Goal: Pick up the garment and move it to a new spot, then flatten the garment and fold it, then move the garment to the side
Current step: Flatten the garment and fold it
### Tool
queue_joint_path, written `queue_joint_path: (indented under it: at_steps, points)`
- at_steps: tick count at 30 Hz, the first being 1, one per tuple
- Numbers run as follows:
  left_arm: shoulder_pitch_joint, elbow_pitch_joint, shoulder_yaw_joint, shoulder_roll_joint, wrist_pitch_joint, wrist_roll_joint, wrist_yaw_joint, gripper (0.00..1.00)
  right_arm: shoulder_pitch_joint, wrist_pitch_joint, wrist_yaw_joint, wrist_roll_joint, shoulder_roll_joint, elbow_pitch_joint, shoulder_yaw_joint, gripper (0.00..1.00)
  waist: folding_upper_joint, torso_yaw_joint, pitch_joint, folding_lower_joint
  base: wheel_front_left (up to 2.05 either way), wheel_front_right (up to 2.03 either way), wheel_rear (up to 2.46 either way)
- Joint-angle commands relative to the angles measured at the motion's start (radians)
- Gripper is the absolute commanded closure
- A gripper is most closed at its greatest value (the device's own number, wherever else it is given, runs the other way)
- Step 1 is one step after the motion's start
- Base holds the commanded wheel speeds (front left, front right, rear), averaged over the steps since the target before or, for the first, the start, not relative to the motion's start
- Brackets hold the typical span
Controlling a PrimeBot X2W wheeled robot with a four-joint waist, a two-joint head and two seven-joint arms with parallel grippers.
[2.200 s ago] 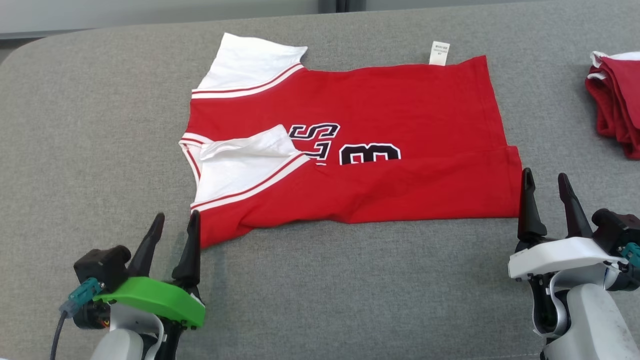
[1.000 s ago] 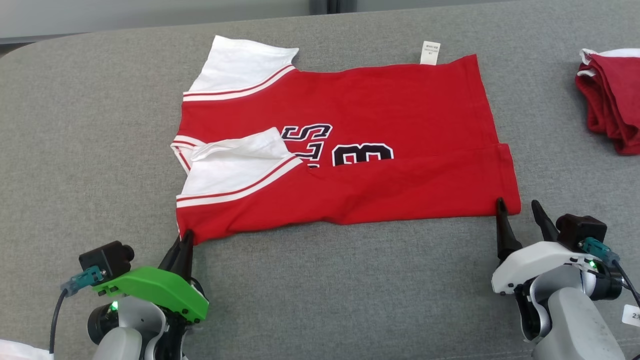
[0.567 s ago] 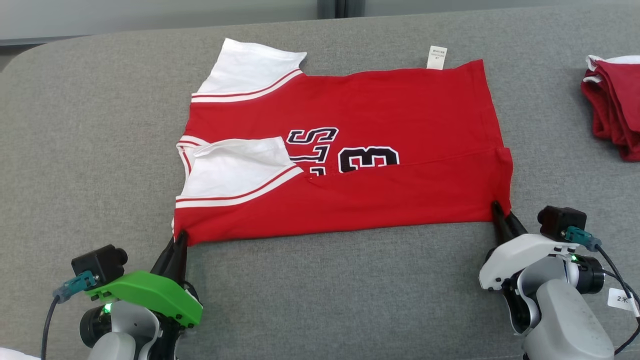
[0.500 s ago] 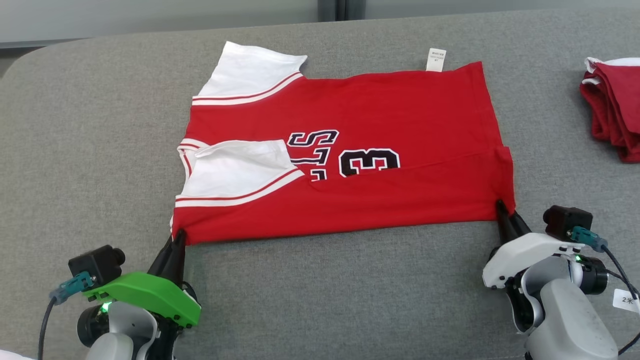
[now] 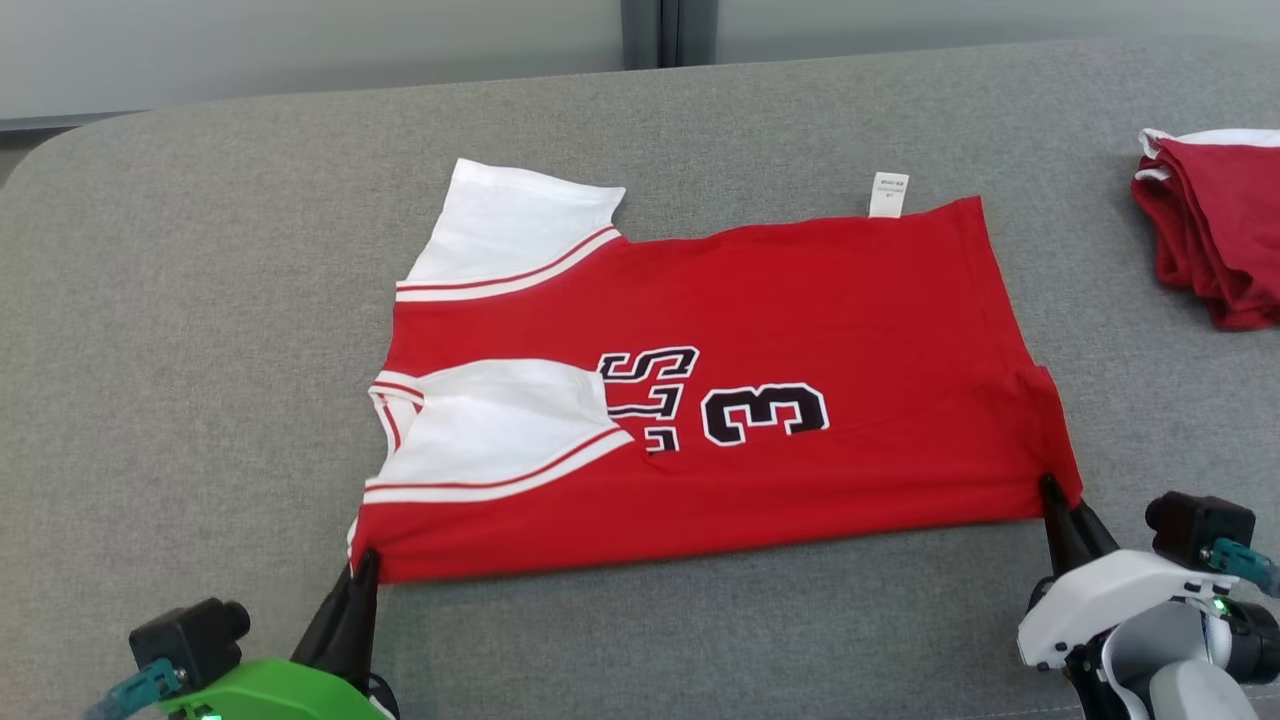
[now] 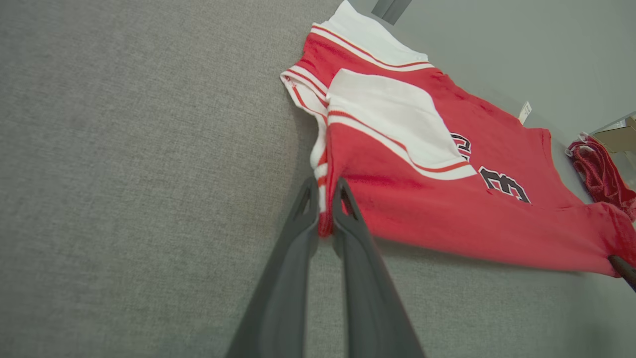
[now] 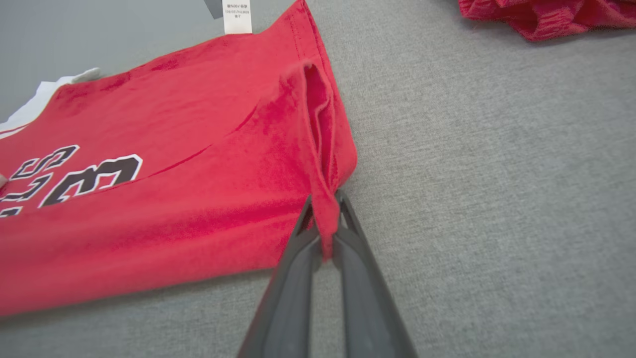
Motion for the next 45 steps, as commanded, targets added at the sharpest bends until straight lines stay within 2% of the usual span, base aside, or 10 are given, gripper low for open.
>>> queue_joint_path:
  at_steps: [1, 5, 6, 7, 8, 9, 17, 25, 35, 45]
  points:
    - [0.028, -0.002, 0.006, 0.000, -0.001, -0.007, 0.011, 1.00, 0.026, 0.009, -0.002, 0.011, -0.007, -0.017, -0.008, 1.00, 0.0000, -0.003, 0.002, 0.0000, 0.00, 0.00, 0.00]
    - [0.072, 0.011, 0.003, -0.013, -0.010, -0.015, 0.020, 1.00, 0.072, 0.020, -0.002, 0.024, -0.007, -0.042, -0.011, 1.00, 0.0000, -0.011, 0.008, 0.0000, 0.00, 0.00, 0.00]
    - [0.076, 0.015, 0.004, -0.014, -0.013, -0.015, 0.021, 1.00, 0.078, 0.020, -0.002, 0.027, -0.007, -0.040, -0.011, 0.87, 0.0000, -0.013, 0.009, 0.0000, 0.00, 0.00, 0.00]
    - [0.078, 0.020, 0.005, -0.015, -0.016, -0.015, 0.022, 0.85, 0.081, 0.024, -0.002, 0.031, -0.007, -0.035, -0.009, 0.58, 0.0000, -0.015, 0.010, 0.0000, 0.00, 0.00, 0.00]
    - [0.077, 0.026, 0.005, -0.012, -0.019, -0.009, 0.026, 0.34, 0.083, 0.022, -0.002, 0.031, -0.007, -0.031, -0.007, 0.10, 0.0000, -0.017, 0.011, 0.0000, 0.00, 0.00, 0.00]
    - [0.073, 0.029, 0.005, -0.008, -0.021, -0.002, 0.026, 0.00, 0.082, 0.019, -0.002, 0.032, -0.006, -0.027, -0.006, 0.00, 0.0000, -0.018, 0.013, 0.0000, 0.00, 0.00, 0.00]
    - [-0.044, 0.012, 0.014, 0.064, -0.009, 0.059, 0.026, 0.00, 0.045, -0.016, -0.002, 0.016, -0.005, -0.024, -0.020, 0.00, 0.0000, -0.036, 0.047, 0.0000, 0.00, 0.00, 0.00]
    - [-0.428, 0.002, -0.050, 0.216, 0.166, 0.161, -0.055, 0.00, -0.062, -0.009, -0.002, -0.034, -0.005, -0.116, 0.016, 0.00, 0.0000, -0.063, 0.133, 0.0000, 0.00, 0.00, 0.00]
    - [-0.881, 0.277, -0.106, 0.288, 0.443, 0.127, -0.143, 0.00, -0.253, -0.020, -0.002, -0.028, -0.004, -0.130, 0.124, 0.00, 0.0000, -0.164, 0.276, 0.0000, 0.00, 0.00, 0.00]
    - [-1.017, 0.425, -0.127, 0.339, 0.522, 0.099, -0.166, 0.00, -0.351, -0.089, -0.002, -0.001, -0.004, -0.069, 0.156, 0.00, 0.0000, -0.259, 0.368, 0.0000, 0.00, 0.00, 0.00]
